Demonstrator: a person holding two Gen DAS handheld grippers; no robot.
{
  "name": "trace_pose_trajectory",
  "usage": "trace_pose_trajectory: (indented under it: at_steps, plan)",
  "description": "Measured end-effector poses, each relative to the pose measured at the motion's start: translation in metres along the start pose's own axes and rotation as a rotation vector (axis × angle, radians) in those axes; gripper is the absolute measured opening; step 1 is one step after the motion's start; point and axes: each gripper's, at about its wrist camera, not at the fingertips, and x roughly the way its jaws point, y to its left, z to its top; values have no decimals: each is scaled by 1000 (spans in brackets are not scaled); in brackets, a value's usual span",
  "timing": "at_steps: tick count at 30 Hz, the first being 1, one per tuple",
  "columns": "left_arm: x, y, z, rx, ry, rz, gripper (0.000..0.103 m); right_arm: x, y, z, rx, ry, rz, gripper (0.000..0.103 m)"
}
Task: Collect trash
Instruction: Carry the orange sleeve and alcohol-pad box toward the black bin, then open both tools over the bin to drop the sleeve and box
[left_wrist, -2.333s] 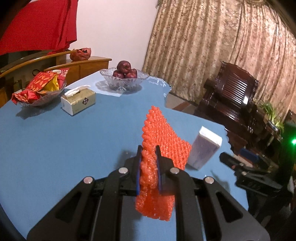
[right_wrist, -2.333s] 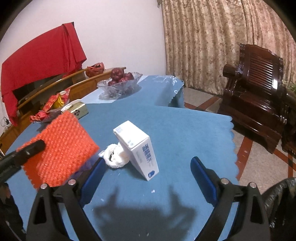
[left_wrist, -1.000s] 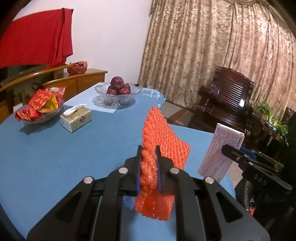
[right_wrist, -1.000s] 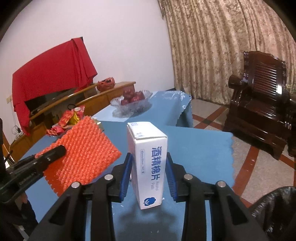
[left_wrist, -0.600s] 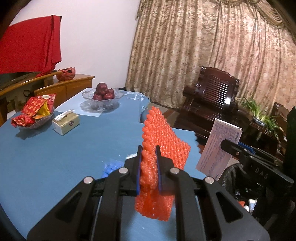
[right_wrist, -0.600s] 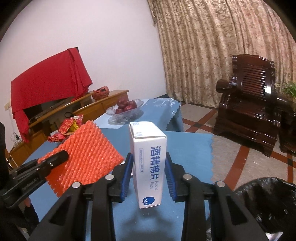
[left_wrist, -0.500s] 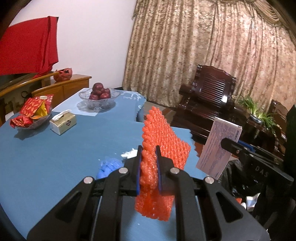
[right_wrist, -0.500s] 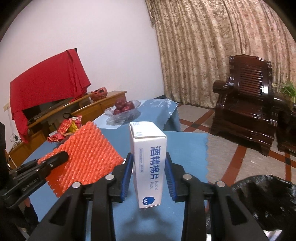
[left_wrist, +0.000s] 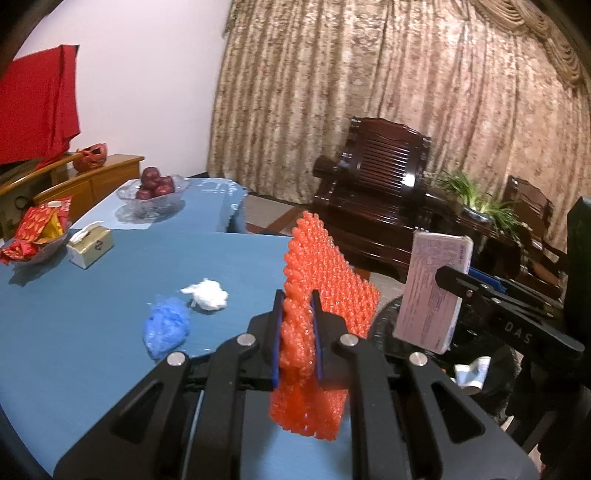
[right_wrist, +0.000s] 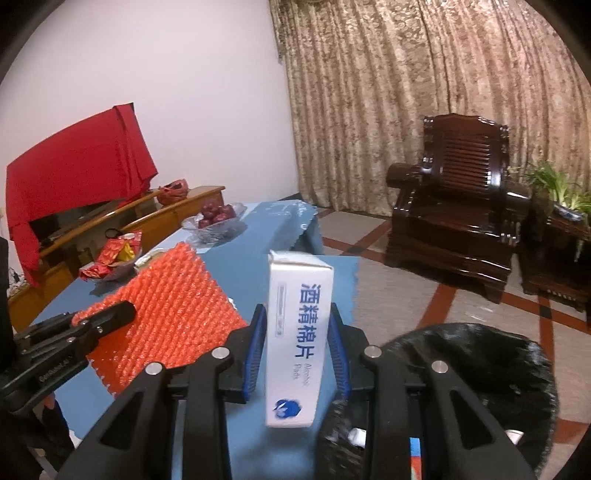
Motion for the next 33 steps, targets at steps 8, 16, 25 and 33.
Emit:
trace_pose_trajectory:
  at_steps: [8, 16, 25, 33]
  plan:
    - [2, -42, -6, 50, 9, -71, 12, -25, -32, -7, 21, -18, -55, 30]
    - [19, -81, -11, 105, 34, -122, 12, -31, -71, -19, 72, -14, -115, 30]
    - [55, -125, -18, 168, 76, -187, 12, -34, -130, -33, 153, 2, -213, 30]
    - [100, -165, -28, 217, 133, -211, 12, -30, -170, -45, 187, 36, -279, 30]
